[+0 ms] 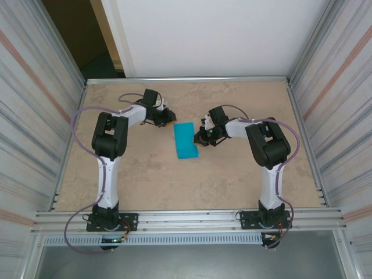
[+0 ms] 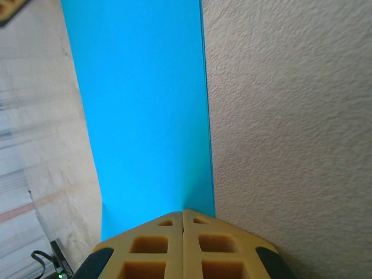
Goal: Fold a paper plane with a square sheet of paper (pick it up from the middle)
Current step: First fold the square sheet of paper in half at the center of the table.
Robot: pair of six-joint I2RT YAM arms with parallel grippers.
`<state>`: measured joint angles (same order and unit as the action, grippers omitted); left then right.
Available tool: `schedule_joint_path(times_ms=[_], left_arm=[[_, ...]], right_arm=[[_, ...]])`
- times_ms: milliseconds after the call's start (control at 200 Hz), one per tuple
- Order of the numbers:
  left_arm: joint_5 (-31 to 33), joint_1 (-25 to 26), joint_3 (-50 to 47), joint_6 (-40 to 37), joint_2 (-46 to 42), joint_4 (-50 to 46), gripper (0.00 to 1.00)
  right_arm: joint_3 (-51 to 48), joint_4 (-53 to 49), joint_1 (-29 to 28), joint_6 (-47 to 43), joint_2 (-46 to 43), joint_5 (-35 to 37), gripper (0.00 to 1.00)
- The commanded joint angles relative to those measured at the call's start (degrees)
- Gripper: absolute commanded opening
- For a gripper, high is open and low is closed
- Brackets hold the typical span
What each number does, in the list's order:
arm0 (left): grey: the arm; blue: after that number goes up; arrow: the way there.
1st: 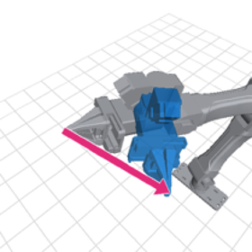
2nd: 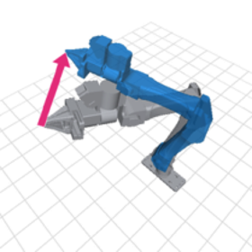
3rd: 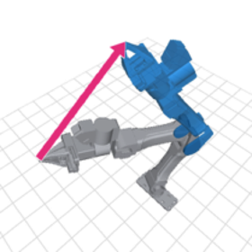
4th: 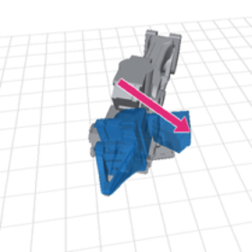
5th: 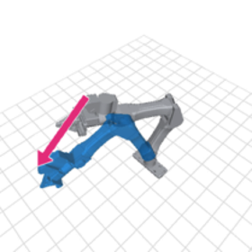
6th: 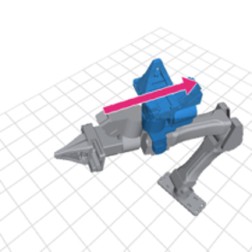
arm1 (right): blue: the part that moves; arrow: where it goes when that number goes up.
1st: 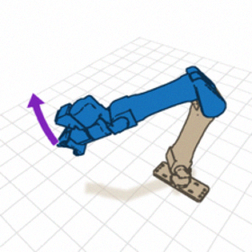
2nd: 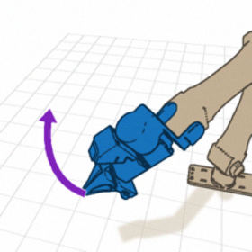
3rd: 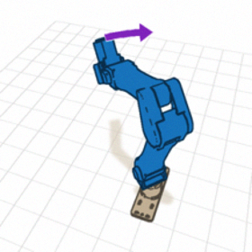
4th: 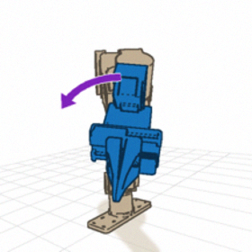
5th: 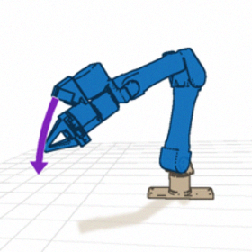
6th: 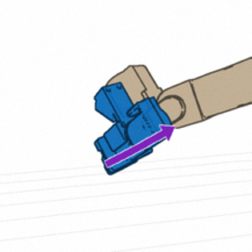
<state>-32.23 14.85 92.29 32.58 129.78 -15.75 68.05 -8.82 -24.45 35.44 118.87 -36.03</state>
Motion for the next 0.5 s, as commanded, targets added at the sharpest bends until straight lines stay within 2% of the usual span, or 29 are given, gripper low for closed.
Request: schedule_joint_path(times_ms=[0, 100, 215, 346, 491], left_arm=[[4.5, -3.4, 2.0, -3.8, 0.6, -6.0, 0.23], [2.8, -3.2, 1.4, -4.3, -3.6, -6.9, 0.23], [1.1, -1.5, -3.9, -2.2, -11.2, -4.2, 0.24], [-0.1, 2.8, -13.2, 2.4, -18.0, 1.0, 0.23], [-2.4, 8.3, -21.6, 7.4, -20.5, 5.1, 0.23]], right_arm=[[-6.6, -15.9, 1.4, -1.9, 10.5, 21.5, 0.0], [-6.3, -15.9, 1.0, -1.4, 10.3, 21.3, 0.0], [-6.1, -15.9, 0.5, -0.7, 10.2, 21.0, 0.0], [-6.6, -15.5, 0.5, 0.3, 9.7, 21.4, 0.0], [-7.0, -14.9, 0.5, 0.8, 9.6, 21.5, 0.0]])
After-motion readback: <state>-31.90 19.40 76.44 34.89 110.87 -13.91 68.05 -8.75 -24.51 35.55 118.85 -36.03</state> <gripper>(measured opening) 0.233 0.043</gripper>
